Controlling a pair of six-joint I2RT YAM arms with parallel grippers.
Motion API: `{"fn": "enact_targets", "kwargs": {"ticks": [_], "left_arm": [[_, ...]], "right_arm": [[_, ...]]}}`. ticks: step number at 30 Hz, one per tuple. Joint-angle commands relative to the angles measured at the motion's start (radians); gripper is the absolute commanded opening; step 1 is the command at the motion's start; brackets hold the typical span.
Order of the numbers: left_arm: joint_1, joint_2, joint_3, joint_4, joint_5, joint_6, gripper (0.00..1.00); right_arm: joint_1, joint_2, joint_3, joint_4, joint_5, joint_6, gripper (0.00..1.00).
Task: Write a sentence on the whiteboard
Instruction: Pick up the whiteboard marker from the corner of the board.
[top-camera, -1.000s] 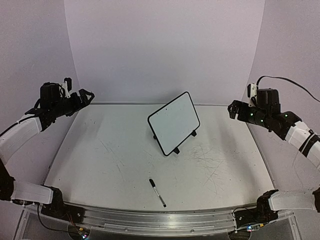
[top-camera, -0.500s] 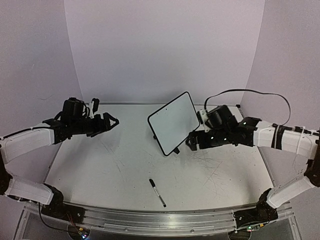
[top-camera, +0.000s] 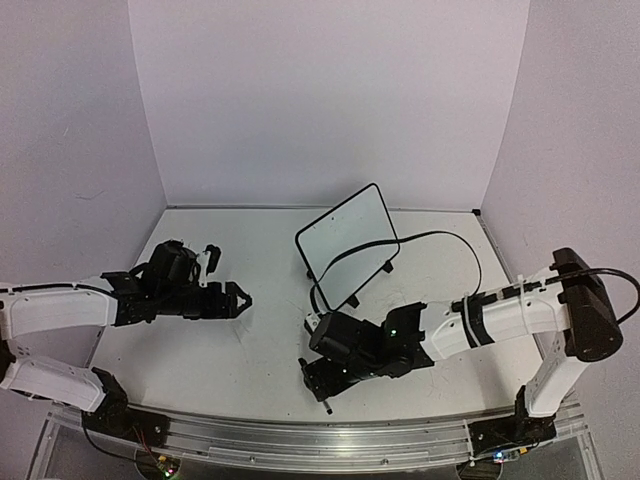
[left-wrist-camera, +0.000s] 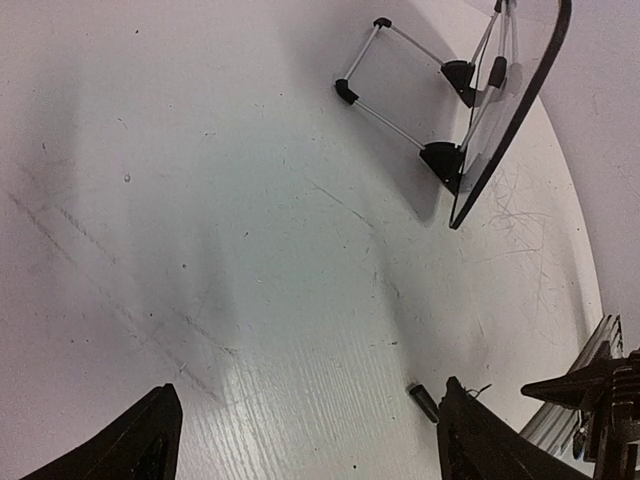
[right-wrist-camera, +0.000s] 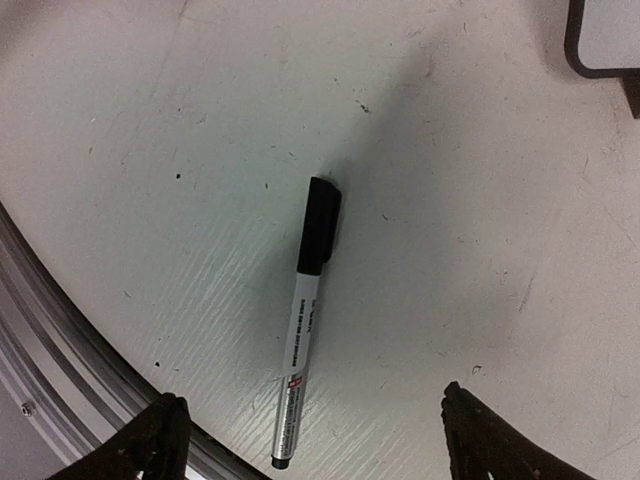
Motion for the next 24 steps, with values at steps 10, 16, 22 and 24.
{"fn": "enact_targets", "kwargs": {"ticks": [10,16,22,24], "left_arm": [[-0.119,0.022,0.011,-0.027,-0.138,-0.054,0.88],[-0.122,0.039,0.014,-0.028,-0.142,-0.055,0.88],[-0.126,0.038,0.009,-0.026,-0.150,-0.064,0.88],[-0.125,0.032,0.010,-0.027,-0.153,-0.070,0.88]], "right_arm": [[0.033,0.103,0.039,0.047,0.031,0.055,0.67],[0.050,0.176,0.092,0.037,0.074,0.043,0.62],[0.060,0.222,0.100,0.019,0.138,0.030,0.39],[0.066,0.232,0.102,0.019,0.158,0.018,0.34]]}}
